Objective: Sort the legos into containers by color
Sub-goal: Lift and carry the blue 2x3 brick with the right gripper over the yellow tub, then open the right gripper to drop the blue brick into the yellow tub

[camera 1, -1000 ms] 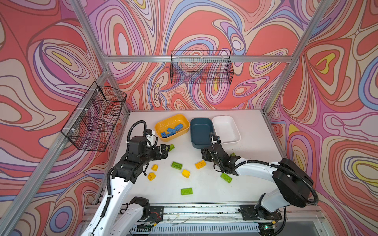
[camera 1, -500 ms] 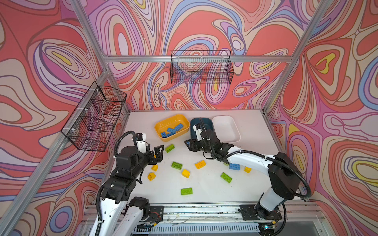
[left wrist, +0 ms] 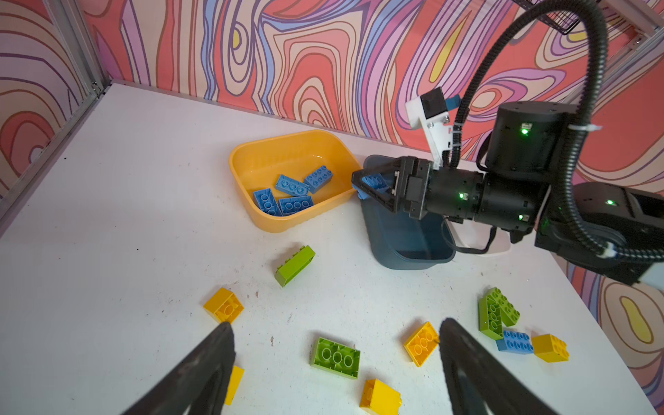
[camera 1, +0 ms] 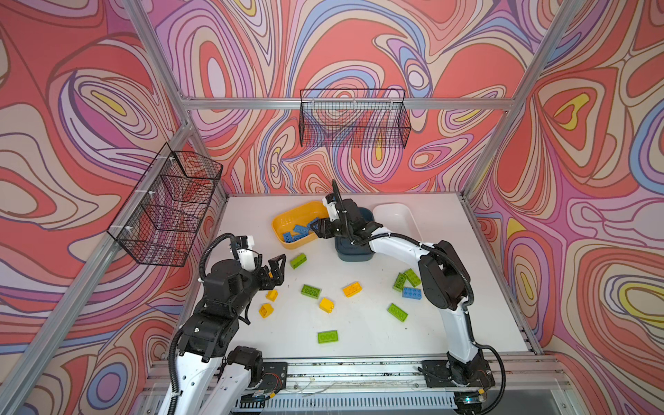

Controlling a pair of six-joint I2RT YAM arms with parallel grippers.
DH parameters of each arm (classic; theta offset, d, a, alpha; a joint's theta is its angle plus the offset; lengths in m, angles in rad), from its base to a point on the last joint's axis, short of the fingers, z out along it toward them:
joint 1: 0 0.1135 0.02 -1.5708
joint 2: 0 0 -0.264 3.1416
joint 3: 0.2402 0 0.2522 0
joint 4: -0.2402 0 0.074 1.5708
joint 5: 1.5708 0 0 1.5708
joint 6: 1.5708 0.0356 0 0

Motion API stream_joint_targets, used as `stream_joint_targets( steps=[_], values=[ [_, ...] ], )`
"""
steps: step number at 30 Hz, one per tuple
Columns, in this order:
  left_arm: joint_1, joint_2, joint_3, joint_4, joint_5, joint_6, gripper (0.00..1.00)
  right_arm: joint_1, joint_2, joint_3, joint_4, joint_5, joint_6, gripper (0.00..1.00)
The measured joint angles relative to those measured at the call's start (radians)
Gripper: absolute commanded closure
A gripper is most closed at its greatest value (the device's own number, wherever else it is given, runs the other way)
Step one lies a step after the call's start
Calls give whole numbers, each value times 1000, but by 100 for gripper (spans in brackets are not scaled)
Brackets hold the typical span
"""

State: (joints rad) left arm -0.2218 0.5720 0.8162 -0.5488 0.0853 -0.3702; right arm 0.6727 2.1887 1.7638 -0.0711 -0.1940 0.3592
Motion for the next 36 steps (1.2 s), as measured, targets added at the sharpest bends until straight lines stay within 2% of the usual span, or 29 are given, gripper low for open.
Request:
stream_joint_targets(
  steps=[6,12,16,20,25,32,36],
  values=[
    [0,11,0,0,14,0,12,-10,154,233,-50,-19,-27,41],
    [0,12,0,0,30,0,12,-23,276,377,-101,-23,-44,39],
    [0,12,0,0,43,0,11,-30,296,387,-121,-21,-49,36],
    [0,13,0,0,49,0,12,-34,296,393,-124,-19,-48,25],
    [0,13,0,0,53,1,11,-37,295,395,-124,-1,-51,15],
    [0,20,0,1,58,3,12,-37,277,390,-129,20,-62,14],
    [0,20,0,8,75,3,11,-37,174,286,-124,26,-63,14]
  ],
)
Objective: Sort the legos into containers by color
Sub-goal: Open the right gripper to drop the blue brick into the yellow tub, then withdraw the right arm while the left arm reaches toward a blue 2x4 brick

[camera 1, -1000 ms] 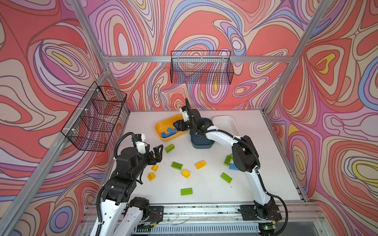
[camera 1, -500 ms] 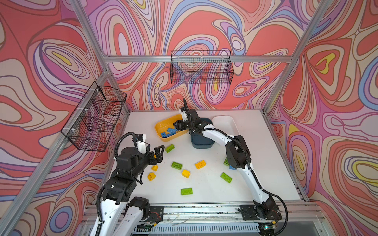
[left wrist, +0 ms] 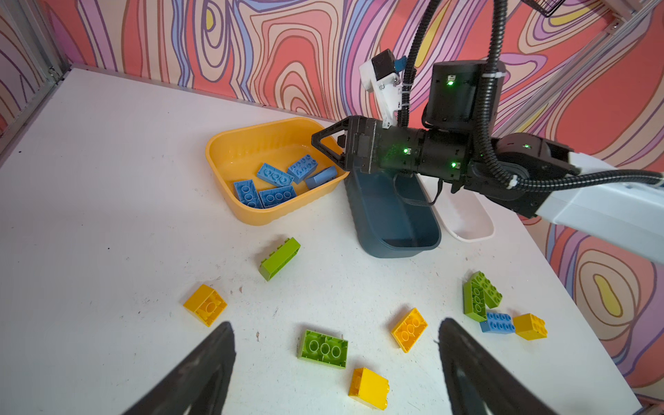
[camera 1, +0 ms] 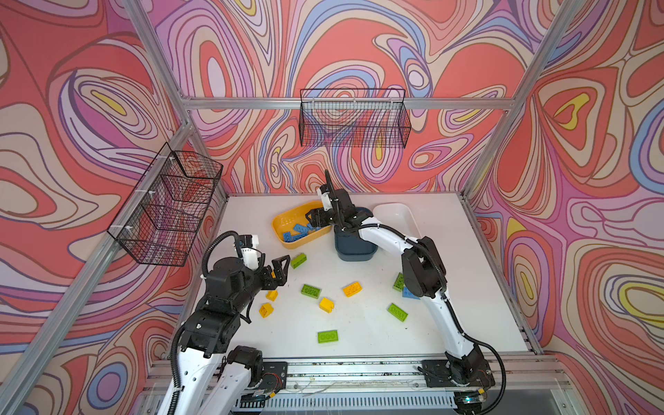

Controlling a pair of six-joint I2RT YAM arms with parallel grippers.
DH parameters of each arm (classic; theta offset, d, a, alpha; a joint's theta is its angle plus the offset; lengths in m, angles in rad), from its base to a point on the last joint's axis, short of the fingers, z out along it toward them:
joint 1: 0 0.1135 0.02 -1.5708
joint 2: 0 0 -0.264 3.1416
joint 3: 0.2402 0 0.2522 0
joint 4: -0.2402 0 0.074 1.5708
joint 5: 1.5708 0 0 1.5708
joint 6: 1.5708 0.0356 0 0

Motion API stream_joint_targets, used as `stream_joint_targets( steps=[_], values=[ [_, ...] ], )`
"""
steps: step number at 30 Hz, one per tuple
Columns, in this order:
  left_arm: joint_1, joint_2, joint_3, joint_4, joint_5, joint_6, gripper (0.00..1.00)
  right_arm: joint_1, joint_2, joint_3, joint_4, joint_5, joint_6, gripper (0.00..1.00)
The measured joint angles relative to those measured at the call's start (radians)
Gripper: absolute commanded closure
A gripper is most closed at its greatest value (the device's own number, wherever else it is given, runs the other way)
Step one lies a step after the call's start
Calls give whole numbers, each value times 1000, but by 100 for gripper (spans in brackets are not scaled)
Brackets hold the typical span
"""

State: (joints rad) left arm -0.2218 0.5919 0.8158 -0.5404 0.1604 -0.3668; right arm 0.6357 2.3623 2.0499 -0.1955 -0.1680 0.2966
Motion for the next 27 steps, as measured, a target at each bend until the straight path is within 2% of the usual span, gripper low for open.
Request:
stream_joint_targets(
  steps=[6,11,16,20,24,27],
  values=[
    [-11,4,-1,38,45,0,11,0,-262,-204,25,18,3,14],
    [-83,44,0,63,48,-1,12,-9,-522,-419,62,47,39,15],
    [-212,121,13,62,-17,-14,14,-71,-780,-671,69,65,82,15],
    [-331,174,13,78,-97,-48,14,-189,-942,-836,48,43,139,15],
    [-540,296,17,147,-219,-75,14,-349,-1081,-986,14,-8,207,14],
    [-663,457,44,203,-281,-97,15,-463,-1149,-1059,-10,-60,254,14]
  ],
)
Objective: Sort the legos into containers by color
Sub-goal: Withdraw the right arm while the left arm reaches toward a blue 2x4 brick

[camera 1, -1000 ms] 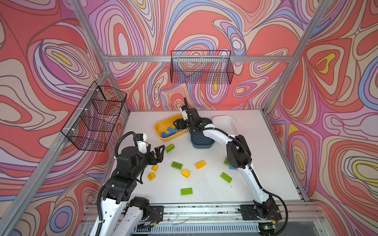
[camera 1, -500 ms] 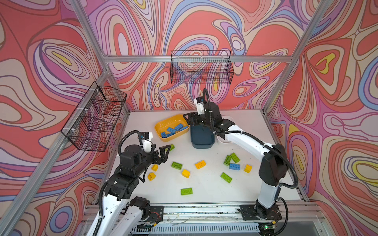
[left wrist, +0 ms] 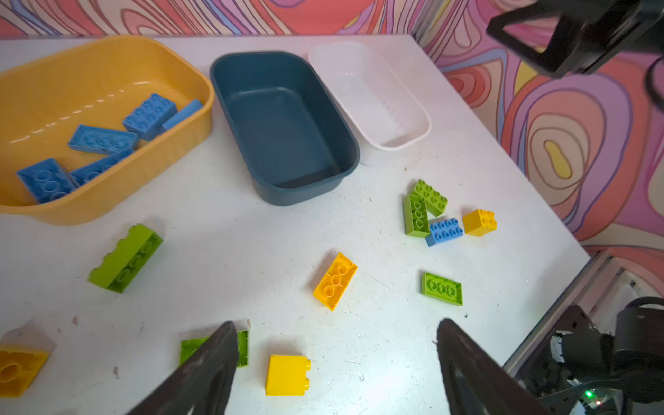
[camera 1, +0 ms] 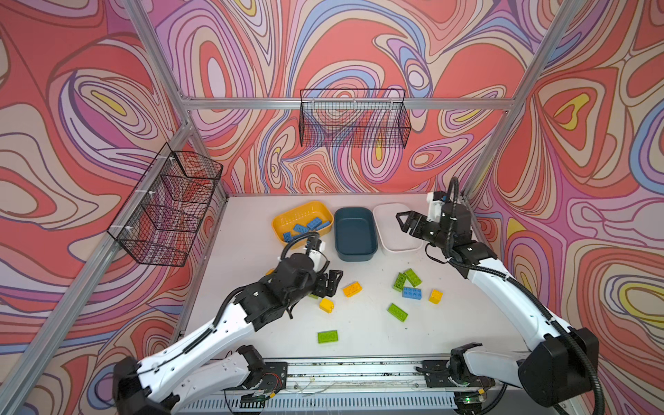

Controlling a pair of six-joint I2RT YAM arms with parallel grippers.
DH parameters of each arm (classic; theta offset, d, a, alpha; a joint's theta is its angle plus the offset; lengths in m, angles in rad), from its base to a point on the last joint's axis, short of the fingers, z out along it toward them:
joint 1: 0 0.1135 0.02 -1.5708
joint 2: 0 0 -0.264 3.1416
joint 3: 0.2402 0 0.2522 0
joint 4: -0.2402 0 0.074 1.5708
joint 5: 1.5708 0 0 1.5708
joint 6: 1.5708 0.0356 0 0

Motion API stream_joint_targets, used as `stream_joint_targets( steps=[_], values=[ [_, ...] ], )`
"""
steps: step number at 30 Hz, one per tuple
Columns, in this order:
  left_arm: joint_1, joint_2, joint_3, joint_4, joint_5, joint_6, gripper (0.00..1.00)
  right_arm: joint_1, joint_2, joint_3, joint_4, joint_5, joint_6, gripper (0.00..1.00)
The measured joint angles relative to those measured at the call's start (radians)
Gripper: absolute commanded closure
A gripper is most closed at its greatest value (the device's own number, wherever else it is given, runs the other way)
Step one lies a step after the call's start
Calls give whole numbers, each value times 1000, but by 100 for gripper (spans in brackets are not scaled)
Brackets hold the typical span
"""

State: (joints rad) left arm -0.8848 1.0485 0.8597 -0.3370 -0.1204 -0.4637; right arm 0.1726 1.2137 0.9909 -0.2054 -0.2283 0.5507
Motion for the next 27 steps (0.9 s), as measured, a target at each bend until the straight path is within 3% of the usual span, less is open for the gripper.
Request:
stream_joint_targets(
  steps=[6,11,18,27],
  values=[
    [-176,363,116,121,-58,-50,15,-197,-40,-125,7,-101,87,14],
    [-261,581,245,178,-48,-78,15,-311,-14,-189,34,-154,152,14],
    [-318,815,428,221,-1,-71,14,-347,21,-193,106,-184,201,13],
    [-319,1041,579,214,88,-39,13,-390,24,-208,173,-214,227,13]
  ],
)
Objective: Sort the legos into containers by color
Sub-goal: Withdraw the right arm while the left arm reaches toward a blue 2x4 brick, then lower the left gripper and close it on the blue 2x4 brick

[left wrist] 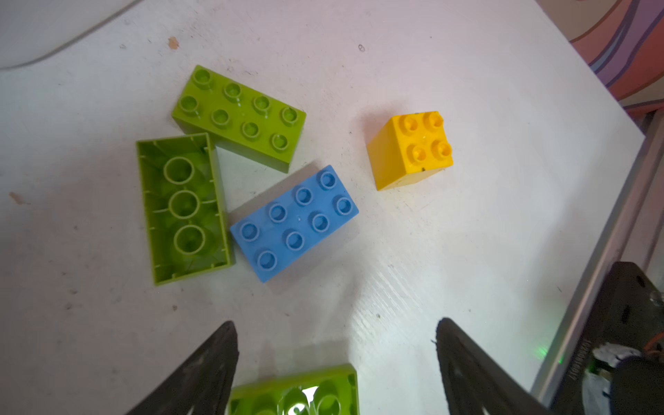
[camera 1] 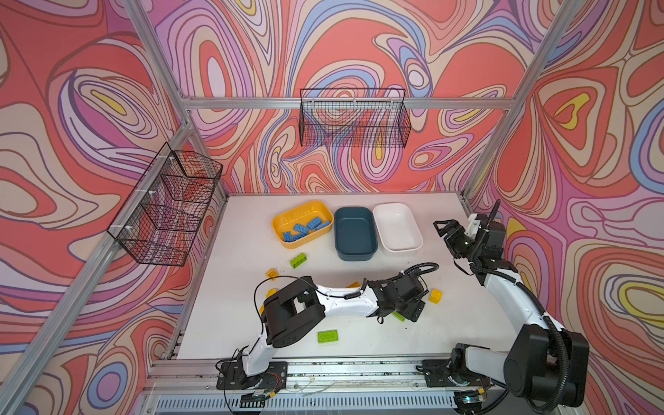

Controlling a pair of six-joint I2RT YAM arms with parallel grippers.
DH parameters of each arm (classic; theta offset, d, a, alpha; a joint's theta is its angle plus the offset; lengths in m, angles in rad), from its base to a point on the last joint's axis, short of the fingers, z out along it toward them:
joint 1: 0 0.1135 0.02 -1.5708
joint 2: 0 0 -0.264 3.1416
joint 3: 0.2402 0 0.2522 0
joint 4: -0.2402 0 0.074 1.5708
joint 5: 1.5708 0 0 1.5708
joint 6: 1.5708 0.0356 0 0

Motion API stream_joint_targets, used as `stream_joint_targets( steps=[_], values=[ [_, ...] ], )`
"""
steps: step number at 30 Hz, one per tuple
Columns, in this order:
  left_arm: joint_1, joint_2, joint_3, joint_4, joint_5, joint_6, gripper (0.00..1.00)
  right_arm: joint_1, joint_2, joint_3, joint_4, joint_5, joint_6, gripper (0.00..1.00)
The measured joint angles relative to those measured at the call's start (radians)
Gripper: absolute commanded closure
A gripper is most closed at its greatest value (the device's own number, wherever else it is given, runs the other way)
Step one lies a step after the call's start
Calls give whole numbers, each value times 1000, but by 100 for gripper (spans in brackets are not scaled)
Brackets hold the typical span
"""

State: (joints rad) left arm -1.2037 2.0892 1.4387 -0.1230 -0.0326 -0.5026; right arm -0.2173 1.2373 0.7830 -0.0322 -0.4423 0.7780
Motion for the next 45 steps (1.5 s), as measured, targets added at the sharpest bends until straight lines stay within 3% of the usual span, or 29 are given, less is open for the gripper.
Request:
stream_joint_targets(
  steps=[14,23,34,39,45],
  values=[
    [27,143,170,-66,28,20,13,-50,3,-32,48,-49,25,13],
    [35,235,330,-149,-17,21,12,-50,-3,-35,48,-50,24,13],
    [33,269,387,-195,-75,24,14,-50,-12,-40,58,-54,25,13],
    [34,311,454,-204,-80,25,25,-50,-13,-42,63,-56,25,13],
    [34,324,477,-222,-85,28,32,-50,-13,-43,64,-56,25,14]
  ],
)
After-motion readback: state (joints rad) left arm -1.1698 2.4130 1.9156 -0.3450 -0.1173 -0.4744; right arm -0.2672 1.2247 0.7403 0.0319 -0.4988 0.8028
